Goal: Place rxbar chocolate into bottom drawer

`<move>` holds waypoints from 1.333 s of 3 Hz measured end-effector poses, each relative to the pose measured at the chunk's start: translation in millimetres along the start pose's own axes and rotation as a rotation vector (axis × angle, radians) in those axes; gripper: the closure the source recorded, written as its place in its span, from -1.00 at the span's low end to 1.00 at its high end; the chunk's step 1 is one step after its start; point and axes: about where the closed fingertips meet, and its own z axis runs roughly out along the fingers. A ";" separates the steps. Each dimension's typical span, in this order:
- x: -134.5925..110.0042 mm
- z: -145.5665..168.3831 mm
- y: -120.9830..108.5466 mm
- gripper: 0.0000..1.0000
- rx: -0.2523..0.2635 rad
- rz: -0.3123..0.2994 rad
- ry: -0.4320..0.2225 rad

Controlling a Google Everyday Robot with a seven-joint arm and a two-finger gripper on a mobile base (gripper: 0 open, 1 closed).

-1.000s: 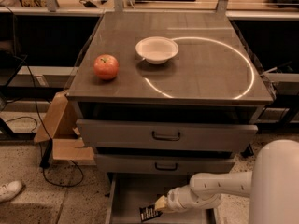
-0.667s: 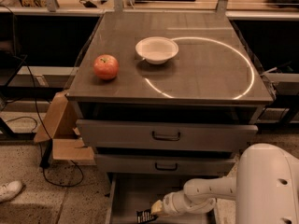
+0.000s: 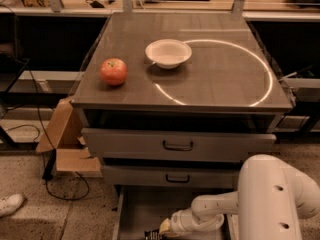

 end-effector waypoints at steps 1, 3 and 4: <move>-7.5 31.1 -13.2 1.00 -0.008 0.035 0.016; -9.3 40.4 -19.6 1.00 -0.016 0.054 0.028; -9.3 40.6 -19.8 0.64 -0.016 0.055 0.028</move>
Offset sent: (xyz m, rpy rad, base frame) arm 0.0101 0.0082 -0.0427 0.0093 0.0356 -0.0290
